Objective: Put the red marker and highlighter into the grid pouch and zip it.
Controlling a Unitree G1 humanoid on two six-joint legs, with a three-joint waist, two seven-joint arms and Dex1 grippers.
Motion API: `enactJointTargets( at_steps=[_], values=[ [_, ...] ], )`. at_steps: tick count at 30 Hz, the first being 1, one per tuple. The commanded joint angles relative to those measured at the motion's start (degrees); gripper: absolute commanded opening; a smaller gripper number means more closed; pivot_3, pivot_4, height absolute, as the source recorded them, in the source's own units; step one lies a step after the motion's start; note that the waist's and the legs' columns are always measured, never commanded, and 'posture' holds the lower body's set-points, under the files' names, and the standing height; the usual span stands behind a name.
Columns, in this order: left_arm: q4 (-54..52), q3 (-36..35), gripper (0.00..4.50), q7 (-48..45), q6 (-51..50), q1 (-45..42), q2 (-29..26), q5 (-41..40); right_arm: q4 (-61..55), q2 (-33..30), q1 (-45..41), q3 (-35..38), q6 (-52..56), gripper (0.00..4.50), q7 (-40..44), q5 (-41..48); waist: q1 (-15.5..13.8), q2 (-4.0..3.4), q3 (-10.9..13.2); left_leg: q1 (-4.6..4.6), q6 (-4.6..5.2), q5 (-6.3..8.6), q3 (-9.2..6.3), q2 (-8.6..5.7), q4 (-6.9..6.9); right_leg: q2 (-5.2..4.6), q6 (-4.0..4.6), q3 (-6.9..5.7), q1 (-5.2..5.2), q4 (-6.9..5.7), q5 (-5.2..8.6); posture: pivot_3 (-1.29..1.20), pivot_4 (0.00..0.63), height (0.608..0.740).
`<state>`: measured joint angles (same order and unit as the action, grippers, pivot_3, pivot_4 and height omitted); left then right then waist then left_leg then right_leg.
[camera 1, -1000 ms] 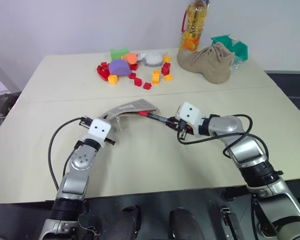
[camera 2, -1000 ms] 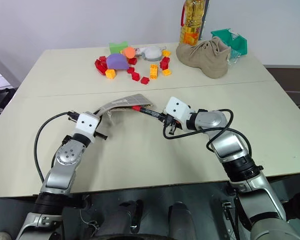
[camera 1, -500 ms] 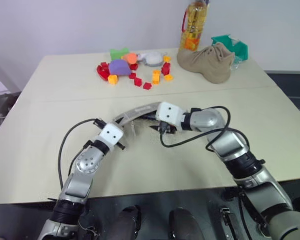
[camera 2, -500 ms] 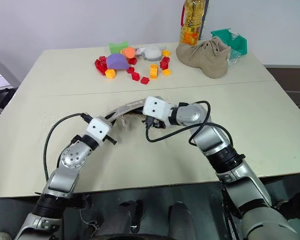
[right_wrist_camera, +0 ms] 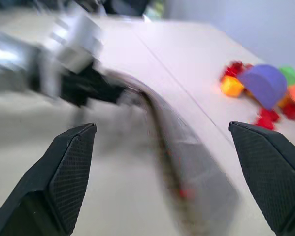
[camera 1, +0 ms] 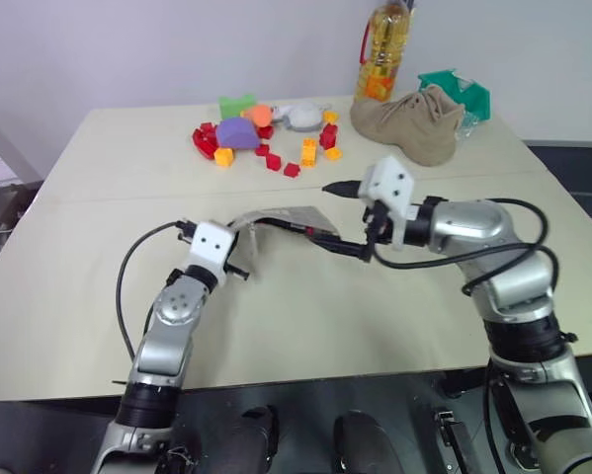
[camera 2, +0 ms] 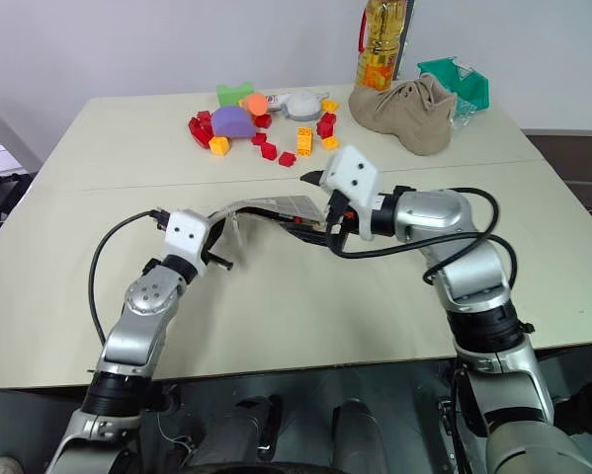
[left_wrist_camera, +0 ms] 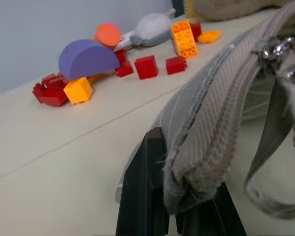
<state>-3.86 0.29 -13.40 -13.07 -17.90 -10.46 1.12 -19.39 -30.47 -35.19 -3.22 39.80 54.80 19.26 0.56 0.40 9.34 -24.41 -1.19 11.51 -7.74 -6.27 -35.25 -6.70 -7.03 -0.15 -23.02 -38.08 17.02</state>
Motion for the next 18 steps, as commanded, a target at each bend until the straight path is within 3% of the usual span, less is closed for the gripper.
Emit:
enactJointTargets(
  at_steps=[1, 10, 18],
  values=[
    [-2.75, -2.14, 0.0, 1.47, -3.58, -3.65, 3.48, -4.92, -2.44, 2.04, 2.42, -2.48, 3.36, 4.48, -3.32, 1.75, 0.04, 0.0, 0.0, 0.0, 0.0, 0.0, 0.0, 0.0, -0.01, 0.0, 0.0, 0.0, 0.0, 0.0, 0.0, 0.0, 0.15, 0.74],
    [-4.06, -1.6, 0.0, 3.21, -9.19, -6.4, 9.36, -9.78, 6.67, 14.03, 0.06, -7.23, 3.45, 4.48, -18.89, -3.98, 0.24, 0.01, 0.0, 0.0, -0.25, -0.15, 0.02, 0.01, -0.01, 0.02, 0.0, 0.02, -0.04, -0.04, 0.0, 0.0, 0.15, 0.74],
    [-6.82, 0.32, 0.0, 2.33, -11.44, -4.34, 9.6, -10.95, 11.7, 17.34, -2.51, -5.21, 3.26, 4.48, -21.54, -2.76, 0.15, 0.01, 0.0, -0.01, -0.25, -0.15, 0.02, 0.0, -0.02, 0.02, 0.0, 0.03, -0.04, -0.04, 0.0, 0.0, 0.15, 0.74]
  ],
)
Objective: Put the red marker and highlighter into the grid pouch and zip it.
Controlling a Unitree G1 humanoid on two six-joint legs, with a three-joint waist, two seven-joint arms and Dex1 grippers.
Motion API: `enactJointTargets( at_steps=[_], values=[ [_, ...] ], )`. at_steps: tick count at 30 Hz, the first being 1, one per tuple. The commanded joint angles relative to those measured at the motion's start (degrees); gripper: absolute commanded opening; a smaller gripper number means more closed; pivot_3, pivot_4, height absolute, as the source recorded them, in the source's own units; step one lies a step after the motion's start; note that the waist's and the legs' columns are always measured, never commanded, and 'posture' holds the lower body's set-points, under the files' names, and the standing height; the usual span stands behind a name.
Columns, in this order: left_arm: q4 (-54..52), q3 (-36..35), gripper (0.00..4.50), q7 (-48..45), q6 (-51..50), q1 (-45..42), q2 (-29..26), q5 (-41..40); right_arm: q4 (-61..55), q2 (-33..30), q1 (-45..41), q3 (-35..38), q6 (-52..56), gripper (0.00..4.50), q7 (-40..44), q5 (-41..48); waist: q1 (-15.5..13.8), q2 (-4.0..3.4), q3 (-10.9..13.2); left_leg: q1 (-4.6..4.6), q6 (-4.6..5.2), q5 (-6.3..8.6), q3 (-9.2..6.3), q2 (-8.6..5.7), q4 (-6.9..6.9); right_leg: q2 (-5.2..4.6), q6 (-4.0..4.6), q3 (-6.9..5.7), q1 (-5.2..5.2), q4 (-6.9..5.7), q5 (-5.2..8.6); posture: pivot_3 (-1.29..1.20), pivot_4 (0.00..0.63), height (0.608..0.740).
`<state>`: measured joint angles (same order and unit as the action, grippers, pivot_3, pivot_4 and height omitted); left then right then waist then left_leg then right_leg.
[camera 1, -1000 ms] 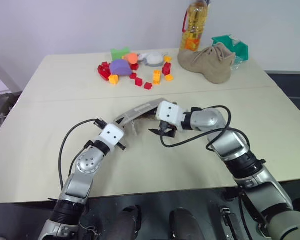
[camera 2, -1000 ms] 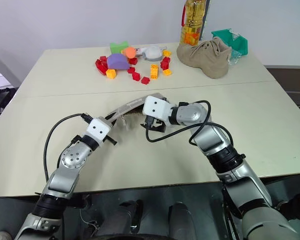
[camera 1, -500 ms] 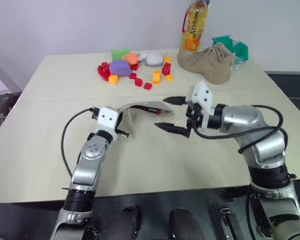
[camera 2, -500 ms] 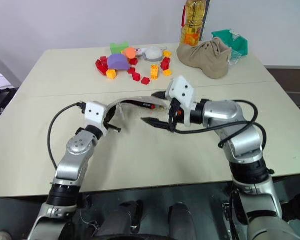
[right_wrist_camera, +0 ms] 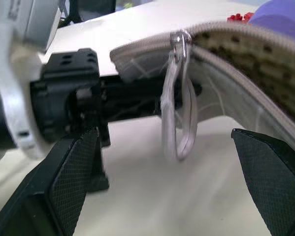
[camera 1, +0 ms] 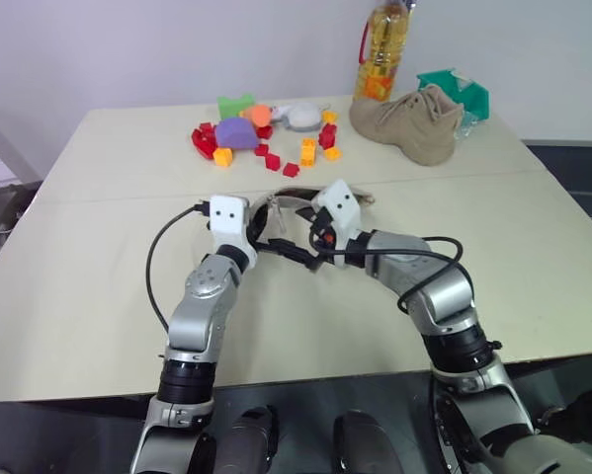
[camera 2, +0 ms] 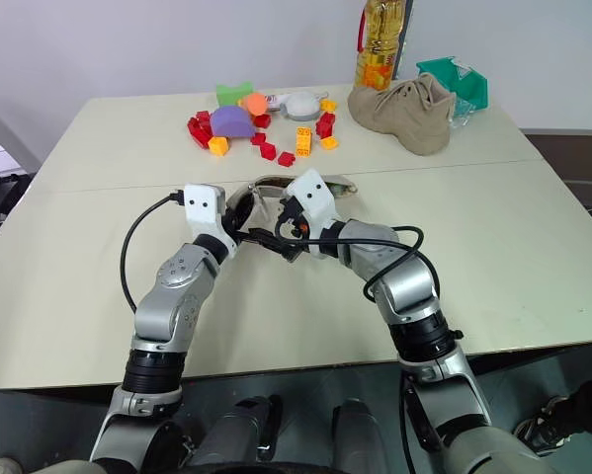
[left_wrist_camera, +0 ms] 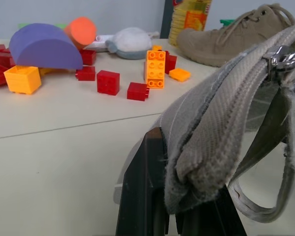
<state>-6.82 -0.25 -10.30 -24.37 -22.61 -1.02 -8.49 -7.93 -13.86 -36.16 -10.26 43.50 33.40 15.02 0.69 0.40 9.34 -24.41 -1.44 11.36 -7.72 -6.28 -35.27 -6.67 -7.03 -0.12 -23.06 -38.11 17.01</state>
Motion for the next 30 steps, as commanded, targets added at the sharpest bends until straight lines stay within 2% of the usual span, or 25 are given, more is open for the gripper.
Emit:
enactJointTargets(
  at_steps=[1, 4, 5, 6, 12, 13, 18, 25, 30],
  values=[
    [-4.32, 1.04, 0.0, -0.96, -0.45, 0.76, 0.18, -1.61, 0.68, 0.83, -1.79, 1.98, -0.31, 4.48, 0.09, 1.81, 0.09, 0.0, 0.0, 0.0, 0.0, 0.0, 0.0, 0.0, 0.0, 0.0, 0.0, 0.0, 0.0, 0.0, 0.0, 0.0, 0.15, 0.74],
    [-5.13, 1.49, 0.0, -1.1, -1.0, 1.38, 0.26, -2.11, 1.6, 0.82, -2.17, 1.94, -0.32, 4.48, 0.37, 2.21, 0.13, 0.0, 0.0, 0.0, 0.03, 0.02, 0.0, 0.0, 0.01, 0.01, 0.0, 0.01, 0.0, 0.0, 0.0, 0.0, 0.15, 0.74],
    [-5.34, 1.59, 0.0, -1.07, -1.27, 1.5, 0.34, -2.29, 1.98, 0.9, -2.31, 1.92, -0.35, 3.96, 0.3, 2.26, 0.12, 0.0, 0.0, 0.0, 0.03, 0.02, 0.0, 0.01, 0.01, 0.01, 0.0, 0.01, -0.01, 0.0, 0.0, 0.0, 0.15, 0.74],
    [-5.51, 1.65, 0.0, -1.05, -1.47, 1.58, 0.37, -2.45, 2.34, 1.08, -2.45, 1.98, -0.41, 3.7, 0.1, 2.32, 0.12, 0.0, 0.0, 0.0, 0.04, 0.02, 0.0, 0.01, 0.02, 0.01, 0.0, 0.01, -0.01, 0.0, 0.0, 0.0, 0.15, 0.74],
    [-5.21, 1.37, 0.0, -1.15, -1.71, 1.33, -0.46, -2.91, 2.5, 1.49, -2.86, 3.35, -0.27, 0.45, -0.51, 3.17, 0.1, 0.0, 0.0, 0.0, 0.04, 0.02, 0.0, 0.01, 0.02, 0.01, 0.0, 0.01, -0.02, 0.0, 0.0, 0.0, 0.15, 0.74],
    [-5.0, 1.12, 0.0, -1.23, -1.62, 1.18, -0.81, -2.87, 2.13, 1.07, -2.78, 3.69, -0.15, 0.04, -0.54, 3.22, 0.08, 0.0, 0.0, 0.0, 0.04, 0.02, 0.01, 0.01, 0.02, 0.01, 0.0, 0.01, -0.02, 0.0, 0.0, 0.0, 0.15, 0.74],
    [-3.53, -0.57, 0.0, -1.57, -0.19, 0.38, -3.19, -2.65, 1.09, -2.06, -2.9, 5.96, -0.08, 0.04, -0.68, 3.04, 0.05, 0.0, 0.0, 0.0, 0.04, 0.03, 0.01, 0.01, 0.02, 0.01, 0.0, 0.01, -0.02, 0.0, 0.0, 0.0, 0.15, 0.74],
    [-0.51, -1.07, 0.0, -4.9, 6.28, 1.73, -11.21, 0.13, 2.73, -10.19, -4.56, 10.61, -1.27, 0.04, -0.17, 2.41, 0.06, 0.0, 0.0, 0.0, 0.06, 0.03, 0.03, 0.01, 0.04, 0.01, 0.0, 0.02, -0.03, 0.0, 0.0, 0.0, 0.15, 0.74],
    [0.79, -1.73, 0.0, -6.19, 9.1, 3.07, -13.97, 0.22, 4.8, -14.96, -5.06, 11.56, -1.4, 0.04, 0.6, 1.7, 0.05, 0.0, 0.0, 0.0, 0.11, 0.06, 0.05, 0.01, 0.05, -0.01, 0.0, 0.03, -0.03, 0.02, 0.0, 0.0, 0.15, 0.74]
  ],
)
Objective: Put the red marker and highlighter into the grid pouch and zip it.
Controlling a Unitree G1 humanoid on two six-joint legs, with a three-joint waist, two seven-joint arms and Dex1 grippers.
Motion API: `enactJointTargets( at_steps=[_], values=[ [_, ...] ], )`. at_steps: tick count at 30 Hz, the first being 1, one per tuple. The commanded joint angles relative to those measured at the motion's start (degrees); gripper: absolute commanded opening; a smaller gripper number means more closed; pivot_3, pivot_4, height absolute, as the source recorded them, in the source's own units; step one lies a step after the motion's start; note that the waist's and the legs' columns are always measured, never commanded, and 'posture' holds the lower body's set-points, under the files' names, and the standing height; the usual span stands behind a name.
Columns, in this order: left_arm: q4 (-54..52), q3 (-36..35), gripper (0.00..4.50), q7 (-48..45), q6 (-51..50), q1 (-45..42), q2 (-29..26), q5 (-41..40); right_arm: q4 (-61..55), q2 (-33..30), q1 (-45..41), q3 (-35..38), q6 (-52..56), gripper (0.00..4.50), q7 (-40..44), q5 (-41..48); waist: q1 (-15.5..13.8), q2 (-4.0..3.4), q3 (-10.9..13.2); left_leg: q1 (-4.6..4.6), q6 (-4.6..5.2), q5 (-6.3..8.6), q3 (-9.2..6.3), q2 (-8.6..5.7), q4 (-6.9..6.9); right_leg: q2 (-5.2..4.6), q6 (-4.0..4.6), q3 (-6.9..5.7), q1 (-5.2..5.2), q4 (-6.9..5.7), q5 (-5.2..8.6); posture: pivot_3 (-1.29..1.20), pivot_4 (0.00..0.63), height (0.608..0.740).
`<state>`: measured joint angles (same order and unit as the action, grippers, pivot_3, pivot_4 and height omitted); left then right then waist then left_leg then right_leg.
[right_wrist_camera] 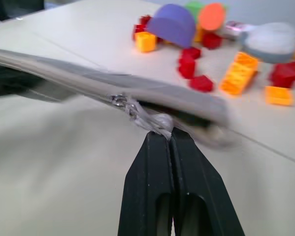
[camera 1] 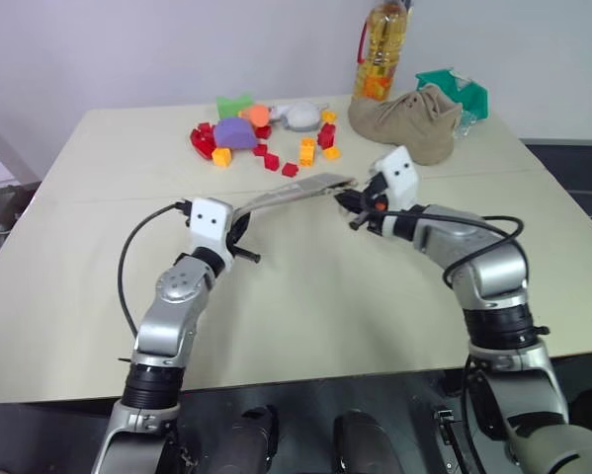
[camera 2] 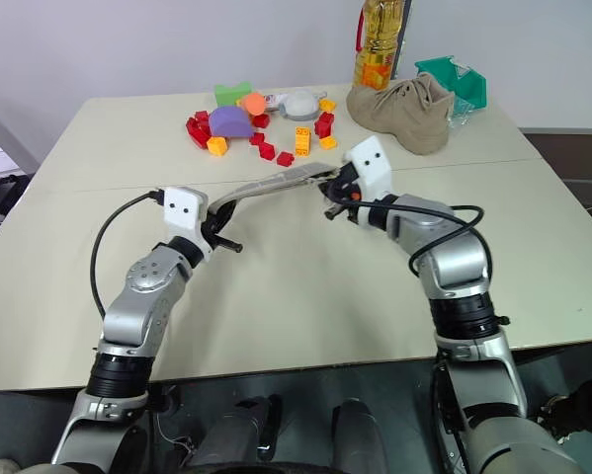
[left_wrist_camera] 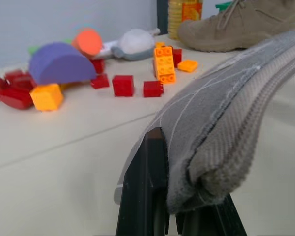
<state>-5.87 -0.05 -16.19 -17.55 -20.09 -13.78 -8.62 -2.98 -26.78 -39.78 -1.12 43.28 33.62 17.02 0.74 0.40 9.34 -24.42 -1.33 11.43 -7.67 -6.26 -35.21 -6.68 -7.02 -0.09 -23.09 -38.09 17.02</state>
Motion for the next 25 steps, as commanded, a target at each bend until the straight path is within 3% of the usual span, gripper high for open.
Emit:
enactJointTargets(
  at_steps=[1, 3, 6, 13, 18, 25],
  values=[
    [-0.07, -2.08, 0.0, -0.44, 2.49, 0.7, -1.34, 0.16, -0.13, -2.73, -1.19, 2.06, -1.04, 0.04, 0.77, -0.32, 0.0, 0.0, 0.0, 0.0, 0.04, 0.02, 0.0, 0.0, 0.0, 0.0, 0.0, 0.0, 0.0, 0.0, 0.0, 0.0, 0.15, 0.74],
    [-0.21, -2.6, 0.0, -1.41, 2.03, 1.13, -1.27, -1.48, -0.69, -4.37, 0.02, 0.7, -1.76, 0.04, 2.5, -0.6, 0.01, 0.0, 0.0, 0.0, 0.08, 0.04, 0.0, 0.0, 0.0, -0.01, 0.0, 0.0, 0.0, 0.01, 0.0, 0.0, 0.15, 0.74],
    [-1.0, -3.93, 1.02, -2.8, 0.64, 2.49, -1.64, -3.65, -2.19, -6.04, 2.41, 0.11, -0.5, 0.89, 5.75, 1.32, -0.04, 0.0, 0.0, -0.01, 0.11, 0.06, 0.0, 0.0, 0.0, -0.02, 0.0, 0.0, 0.01, 0.02, 0.0, 0.0, 0.15, 0.74],
    [-4.06, -7.12, 4.5, -4.14, -1.46, 10.06, -5.95, -4.37, -5.37, -11.25, 10.65, 1.12, -4.76, 4.44, 11.14, 0.97, -0.01, 0.0, 0.0, 0.0, 0.14, 0.08, 0.0, 0.01, 0.01, -0.02, 0.0, 0.0, 0.01, 0.03, 0.0, 0.0, 0.15, 0.74],
    [-6.57, -11.16, 4.5, -4.41, -3.03, 17.79, -8.75, -5.16, -2.99, -14.01, 18.0, 4.46, -14.49, 4.44, 11.0, -1.2, -0.1, 0.0, 0.0, 0.0, 0.16, 0.09, 0.01, 0.02, 0.02, -0.04, 0.01, 0.01, 0.03, 0.06, 0.01, 0.0, 0.15, 0.74],
    [-6.72, -15.25, 4.5, -3.65, -1.45, 22.77, -10.15, -4.18, 3.56, -12.88, 22.86, 10.6, -23.1, 4.44, 9.67, -0.54, -0.45, 0.0, 0.0, 0.04, 0.18, 0.11, 0.0, 0.01, -0.01, -0.07, 0.01, -0.01, 0.11, 0.08, 0.01, 0.0, 0.15, 0.74]
  ],
)
